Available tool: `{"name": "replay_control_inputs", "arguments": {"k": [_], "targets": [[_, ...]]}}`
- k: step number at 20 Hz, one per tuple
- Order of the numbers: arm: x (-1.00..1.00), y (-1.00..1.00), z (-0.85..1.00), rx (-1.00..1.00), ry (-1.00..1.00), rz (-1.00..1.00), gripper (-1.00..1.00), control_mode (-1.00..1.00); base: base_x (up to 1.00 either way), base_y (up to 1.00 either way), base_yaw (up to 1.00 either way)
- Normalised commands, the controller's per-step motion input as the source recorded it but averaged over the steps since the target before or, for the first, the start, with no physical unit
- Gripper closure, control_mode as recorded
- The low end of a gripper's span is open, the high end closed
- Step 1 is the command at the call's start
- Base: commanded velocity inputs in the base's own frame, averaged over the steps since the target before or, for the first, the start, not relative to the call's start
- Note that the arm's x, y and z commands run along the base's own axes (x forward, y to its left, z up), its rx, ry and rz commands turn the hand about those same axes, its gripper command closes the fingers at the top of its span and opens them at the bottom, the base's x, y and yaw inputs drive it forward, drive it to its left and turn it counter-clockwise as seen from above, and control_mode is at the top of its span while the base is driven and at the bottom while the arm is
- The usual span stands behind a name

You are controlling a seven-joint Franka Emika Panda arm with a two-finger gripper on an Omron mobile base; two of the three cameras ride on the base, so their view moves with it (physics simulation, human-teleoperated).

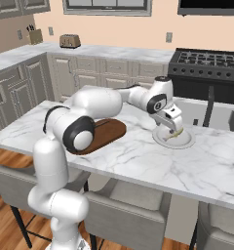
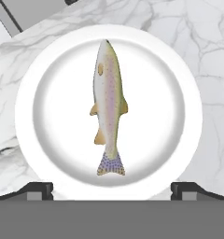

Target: Pick up the knife from the drawer and place it on the cutting board. Then place the meat from the plate to the cutting board.

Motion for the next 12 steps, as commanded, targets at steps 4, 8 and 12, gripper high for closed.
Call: {"name": "replay_control_inputs", "arguments": {"k": [4, 8, 12], "targets": [[0.06, -0.26, -0.11, 0.00, -0.01, 0.00, -1.00, -1.00, 0.00, 0.00, 0.00], [0.16, -0.15, -0.18, 0.00, 0.00, 0.00, -1.00, -1.00, 0.00, 0.00, 0.00], [0.30, -0.03, -0.19, 0.00, 0.00, 0.00, -1.00, -1.00, 0.00, 0.00, 0.00]]}}
